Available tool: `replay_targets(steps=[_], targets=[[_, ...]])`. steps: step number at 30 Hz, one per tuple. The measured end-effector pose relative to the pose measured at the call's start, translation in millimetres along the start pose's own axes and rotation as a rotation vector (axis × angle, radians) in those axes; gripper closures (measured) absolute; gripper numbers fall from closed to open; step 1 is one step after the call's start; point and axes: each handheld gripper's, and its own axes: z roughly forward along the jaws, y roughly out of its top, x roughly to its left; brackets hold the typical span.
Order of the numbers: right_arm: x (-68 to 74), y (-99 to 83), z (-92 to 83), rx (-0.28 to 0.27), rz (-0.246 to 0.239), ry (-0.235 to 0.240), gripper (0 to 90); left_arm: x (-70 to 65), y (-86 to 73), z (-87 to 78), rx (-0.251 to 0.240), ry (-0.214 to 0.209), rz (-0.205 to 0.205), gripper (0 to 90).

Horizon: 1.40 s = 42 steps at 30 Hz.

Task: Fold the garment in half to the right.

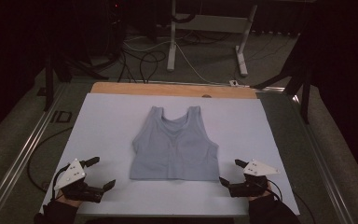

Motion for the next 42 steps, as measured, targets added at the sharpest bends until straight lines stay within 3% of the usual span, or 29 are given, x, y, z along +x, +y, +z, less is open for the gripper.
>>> replay_targets(steps=[21,28,32,36,42], targets=[[5.2,8.1,2.3,0.010,0.007,0.050,8.2,-3.2,2.8,0.0,0.001,-0.020,-0.005,0.2],[7.7,16.0,-4.7,-0.017,0.013,0.043,8.2,-3.6,7.9,1.1,-0.004,-0.040,-0.021,0.2],[8.0,22.7,-9.3,-0.040,0.021,0.038,8.2,-5.2,11.7,1.6,-0.038,-0.070,-0.055,0.3],[7.5,30.6,-11.7,-0.043,0.030,0.013,8.3,-7.5,16.6,4.3,-0.021,-0.083,-0.043,0.3],[9.4,41.3,-14.3,-0.049,0.013,0.020,8.2,-5.0,29.5,2.1,-0.012,-0.092,-0.043,0.3]])
